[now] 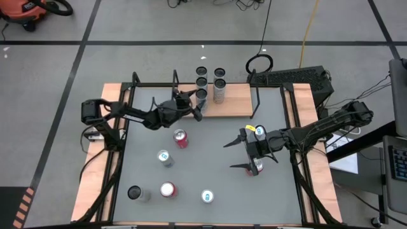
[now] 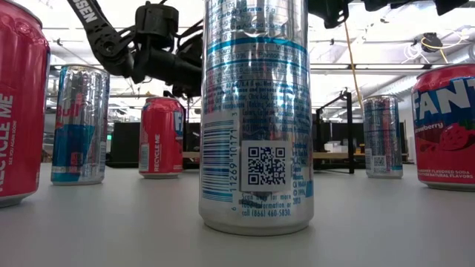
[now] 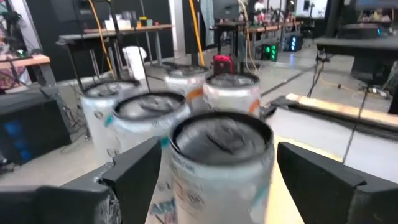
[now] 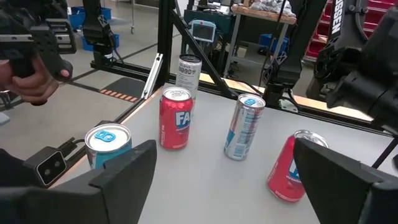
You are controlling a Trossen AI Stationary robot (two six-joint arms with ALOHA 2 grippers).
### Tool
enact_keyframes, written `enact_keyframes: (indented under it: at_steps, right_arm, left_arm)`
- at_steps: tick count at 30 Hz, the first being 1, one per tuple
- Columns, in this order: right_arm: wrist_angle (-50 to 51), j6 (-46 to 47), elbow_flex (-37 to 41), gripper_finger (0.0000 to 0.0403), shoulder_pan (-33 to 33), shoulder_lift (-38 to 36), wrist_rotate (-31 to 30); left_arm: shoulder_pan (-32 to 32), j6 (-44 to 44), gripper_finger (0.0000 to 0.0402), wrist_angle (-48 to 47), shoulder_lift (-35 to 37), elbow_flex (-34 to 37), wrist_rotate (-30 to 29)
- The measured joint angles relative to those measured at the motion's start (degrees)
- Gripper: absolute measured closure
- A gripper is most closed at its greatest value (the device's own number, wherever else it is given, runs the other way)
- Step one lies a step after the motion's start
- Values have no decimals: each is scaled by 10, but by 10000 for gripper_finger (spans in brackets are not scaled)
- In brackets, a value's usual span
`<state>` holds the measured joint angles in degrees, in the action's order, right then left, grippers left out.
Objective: Place canned beverage on shelf
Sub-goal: Put the white blue soda can aligned with the other white blue soda cans on the shelf
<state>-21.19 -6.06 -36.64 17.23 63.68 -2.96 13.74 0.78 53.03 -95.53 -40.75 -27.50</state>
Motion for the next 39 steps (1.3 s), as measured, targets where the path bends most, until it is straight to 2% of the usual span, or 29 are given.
enact_keyframes:
  at_steps: [14,19,25,31,39]
  right_arm:
    - [0,11,0,62,0,0,0]
    - [5,18,0,62,0,0,0]
    - [15,22,0,62,0,0,0]
    - [13,21,0,62,0,0,0]
    - [14,19,0,62,0,0,0]
  left_arm:
    - [-28,38,81,-10,65,-1,-17]
    - [-61,34,81,-110,112,-1,-54]
    - [-107,-54,89,-256,130,-1,-78]
    - [-137,-75,123,-288,101,-1,-73]
    - [-97,-74,216,-269,38,-2,-67]
